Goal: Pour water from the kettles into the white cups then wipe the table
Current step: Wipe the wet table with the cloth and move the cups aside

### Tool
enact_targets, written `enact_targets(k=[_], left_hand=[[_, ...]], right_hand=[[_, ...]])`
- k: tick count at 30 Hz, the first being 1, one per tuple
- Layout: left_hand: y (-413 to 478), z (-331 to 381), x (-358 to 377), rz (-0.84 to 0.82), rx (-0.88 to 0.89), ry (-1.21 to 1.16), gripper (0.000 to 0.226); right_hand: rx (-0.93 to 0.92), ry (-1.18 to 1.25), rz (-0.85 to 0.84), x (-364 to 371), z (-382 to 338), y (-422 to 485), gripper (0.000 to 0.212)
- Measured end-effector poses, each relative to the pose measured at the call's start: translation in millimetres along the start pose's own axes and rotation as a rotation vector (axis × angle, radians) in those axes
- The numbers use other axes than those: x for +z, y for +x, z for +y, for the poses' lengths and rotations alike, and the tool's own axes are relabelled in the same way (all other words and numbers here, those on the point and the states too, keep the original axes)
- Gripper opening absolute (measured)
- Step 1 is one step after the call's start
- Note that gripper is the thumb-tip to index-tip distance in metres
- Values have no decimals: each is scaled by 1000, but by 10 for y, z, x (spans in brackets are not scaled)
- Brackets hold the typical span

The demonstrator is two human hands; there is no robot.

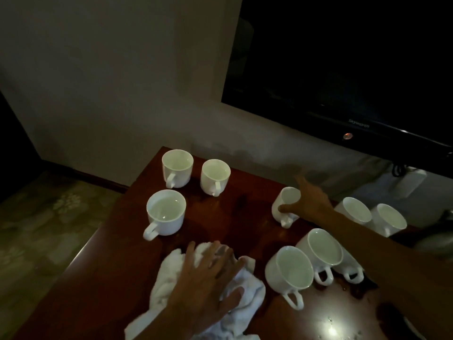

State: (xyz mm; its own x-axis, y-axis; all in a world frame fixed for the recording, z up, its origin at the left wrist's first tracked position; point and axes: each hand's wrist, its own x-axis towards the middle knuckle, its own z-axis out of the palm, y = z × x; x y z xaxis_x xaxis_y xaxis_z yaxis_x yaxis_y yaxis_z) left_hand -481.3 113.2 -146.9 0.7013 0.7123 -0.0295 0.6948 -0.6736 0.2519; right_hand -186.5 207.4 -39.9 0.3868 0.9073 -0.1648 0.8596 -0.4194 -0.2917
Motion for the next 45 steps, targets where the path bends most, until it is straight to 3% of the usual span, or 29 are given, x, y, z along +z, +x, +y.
enact_targets(k=[18,29,33,40,45], left_hand=[[-779,-29,24,-21,18,42,54],[-1143,-74,-92,-27,130,0,58],[-1086,-151,-215,79,128,-52,57],[-879,-319,-584,82,110,50,62],[-726,-187,-977,125,139,73,88]], right_hand=[[-162,-20,-3,405,-676,-934,113],[-230,24,24,692,-1188,-1219,113],[-238,47,25,774,-1321,-1216,112],[-173,83,-26,532,-1195,-1294,118],[-75,9,-21,71,-620,-1488,115]])
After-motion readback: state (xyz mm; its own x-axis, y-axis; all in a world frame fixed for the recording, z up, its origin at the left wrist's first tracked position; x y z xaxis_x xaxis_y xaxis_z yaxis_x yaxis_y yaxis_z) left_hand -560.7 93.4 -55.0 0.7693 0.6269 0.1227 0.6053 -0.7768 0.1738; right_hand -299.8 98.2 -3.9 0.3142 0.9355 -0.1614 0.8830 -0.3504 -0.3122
